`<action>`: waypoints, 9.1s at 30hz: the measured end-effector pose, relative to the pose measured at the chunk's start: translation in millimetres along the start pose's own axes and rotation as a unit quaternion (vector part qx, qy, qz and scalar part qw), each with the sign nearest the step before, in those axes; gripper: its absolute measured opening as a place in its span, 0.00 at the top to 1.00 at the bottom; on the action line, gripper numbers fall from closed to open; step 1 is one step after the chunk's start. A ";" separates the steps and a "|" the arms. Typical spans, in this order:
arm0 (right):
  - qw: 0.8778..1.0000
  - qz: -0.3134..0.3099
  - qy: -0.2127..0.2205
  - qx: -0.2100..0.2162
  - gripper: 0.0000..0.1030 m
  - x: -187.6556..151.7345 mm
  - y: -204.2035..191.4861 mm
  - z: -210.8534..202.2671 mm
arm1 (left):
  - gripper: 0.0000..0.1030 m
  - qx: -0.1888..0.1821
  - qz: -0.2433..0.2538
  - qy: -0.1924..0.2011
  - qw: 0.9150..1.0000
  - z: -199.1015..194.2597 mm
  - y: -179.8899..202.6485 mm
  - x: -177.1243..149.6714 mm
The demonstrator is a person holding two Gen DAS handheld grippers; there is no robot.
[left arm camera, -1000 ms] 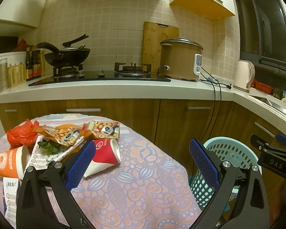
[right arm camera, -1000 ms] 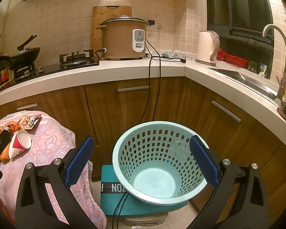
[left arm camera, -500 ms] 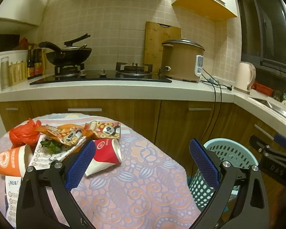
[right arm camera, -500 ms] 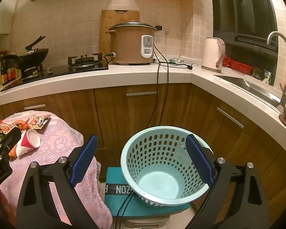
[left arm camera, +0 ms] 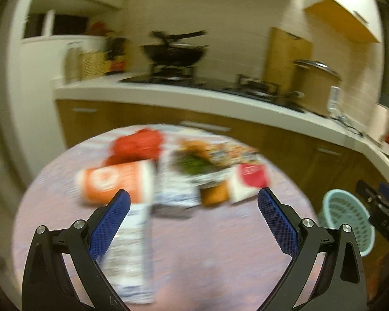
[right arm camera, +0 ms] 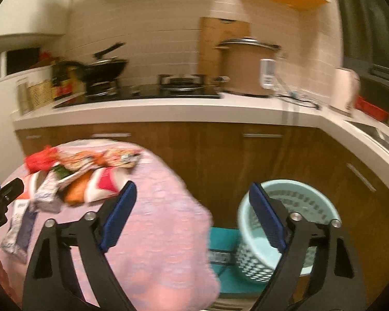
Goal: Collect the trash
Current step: 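Grasp the white-blue milk carton with the left tool while the right tool grasps the red-white paper cup, then carry both items over the blue basket and open both tools to drop them, then move both tools back to the table and grasp the orange soy milk cup with the left tool, then grasp the white milk carton with the right tool while the left tool holds the orange cup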
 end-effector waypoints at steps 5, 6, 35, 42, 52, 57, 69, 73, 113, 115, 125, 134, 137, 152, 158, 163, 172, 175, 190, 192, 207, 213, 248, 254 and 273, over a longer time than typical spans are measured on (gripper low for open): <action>0.998 -0.031 -0.021 0.059 0.38 -7.9 -51.3 13.8 | 0.07 0.039 -0.035 -0.021 0.998 -6.9 -56.8 -19.4; 0.996 -0.037 -0.027 0.072 0.39 -10.2 -62.7 17.7 | 0.07 0.042 -0.044 -0.028 0.998 -7.6 -66.3 -25.1; 0.975 -0.056 -0.141 0.159 0.37 -4.3 -121.6 129.2 | 0.40 0.070 -0.027 -0.157 0.985 58.2 -71.3 -75.2; 0.969 -0.072 -0.174 0.158 0.30 -27.1 -136.5 156.5 | 0.40 0.063 -0.036 -0.151 0.986 56.3 -71.4 -73.5; 0.960 -0.133 -0.197 0.150 0.15 -42.0 -162.1 163.6 | 0.40 0.053 -0.029 -0.150 0.987 58.4 -65.4 -73.5; 0.957 -0.134 -0.206 0.152 0.11 -41.2 -167.7 169.4 | 0.40 0.051 -0.028 -0.151 0.987 59.5 -64.1 -73.5; 0.969 -0.063 -0.192 0.142 0.28 -35.2 -129.0 166.0 | 0.40 0.044 -0.025 -0.145 0.988 56.1 -60.5 -74.5; 0.970 -0.061 -0.179 0.154 0.28 -34.2 -119.3 143.1 | 0.40 0.028 -0.027 -0.126 0.991 44.0 -55.1 -69.9; 0.963 0.121 -0.230 -0.065 0.28 -128.2 237.1 92.6 | 0.40 -0.261 0.185 -0.195 0.927 93.1 360.3 -94.2; 0.961 0.116 -0.242 -0.072 0.28 -134.2 242.0 98.1 | 0.40 -0.258 0.193 -0.209 0.923 102.3 368.6 -104.8; 0.957 0.107 -0.258 -0.078 0.27 -149.3 250.3 106.9 | 0.39 -0.246 0.206 -0.244 0.915 128.9 382.3 -133.4; 0.956 0.113 -0.262 -0.071 0.27 -147.5 251.4 106.3 | 0.29 -0.251 0.199 -0.238 0.917 122.6 379.8 -125.3; 0.956 0.117 -0.258 -0.071 0.24 -144.1 251.0 103.4 | 0.28 -0.258 0.191 -0.228 0.919 115.5 375.0 -117.6; 0.968 0.128 -0.209 -0.061 0.22 -106.6 233.6 74.2 | 0.28 -0.272 0.132 -0.165 0.939 69.2 310.3 -66.9; 0.983 0.097 -0.155 -0.024 0.22 -70.4 184.1 57.0 | 0.28 -0.253 0.105 -0.122 0.954 48.5 264.2 -39.4; 0.991 0.063 -0.111 0.033 0.22 -37.3 117.7 45.8 | 0.28 -0.224 0.064 -0.088 0.969 34.7 207.3 -13.2; 0.990 -0.015 -0.083 0.114 0.24 -4.4 -8.1 46.9 | 0.28 -0.120 -0.018 -0.038 0.992 23.8 74.1 24.3; 0.986 -0.033 -0.071 0.147 0.27 2.4 -46.0 52.1 | 0.28 -0.081 -0.046 -0.035 0.995 25.9 27.0 28.8; 0.978 -0.074 -0.108 0.165 0.34 -32.2 -120.4 107.1 | 0.26 0.038 -0.118 -0.082 0.989 80.1 -140.2 3.6; 0.977 -0.081 -0.122 0.157 0.34 -36.7 -122.7 113.1 | 0.26 0.015 -0.121 -0.095 0.988 89.9 -141.1 -2.1; 0.976 -0.090 -0.128 0.154 0.34 -41.1 -124.3 115.3 | 0.26 -0.165 -0.120 -0.146 0.968 57.0 -64.0 -51.9; 0.976 -0.095 -0.124 0.151 0.34 -41.1 -125.3 113.4 | 0.26 -0.185 -0.074 -0.153 0.968 34.4 -29.1 -67.7; 0.947 -0.100 -0.165 0.257 0.34 -46.4 -187.5 91.4 | 0.32 -0.029 -0.087 -0.081 0.993 61.9 -90.5 -35.6; 0.935 -0.118 -0.195 0.271 0.34 -53.9 -225.6 100.7 | 0.32 0.003 -0.110 -0.051 0.993 53.8 -113.4 -33.5; 0.939 -0.163 -0.195 0.230 0.49 -48.5 -274.4 138.7 | 0.31 -0.011 -0.105 -0.047 0.993 52.7 -110.4 -33.5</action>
Point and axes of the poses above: each gripper's, at about its wrist camera, not at the fingertips, and z roughly the way its jaws point, y to its right, x to its top, the point moved 9 cm from there along z, roughly the way its jaws point, and after that the axes turned 3 degrees about -y, right-handed, at the moved point
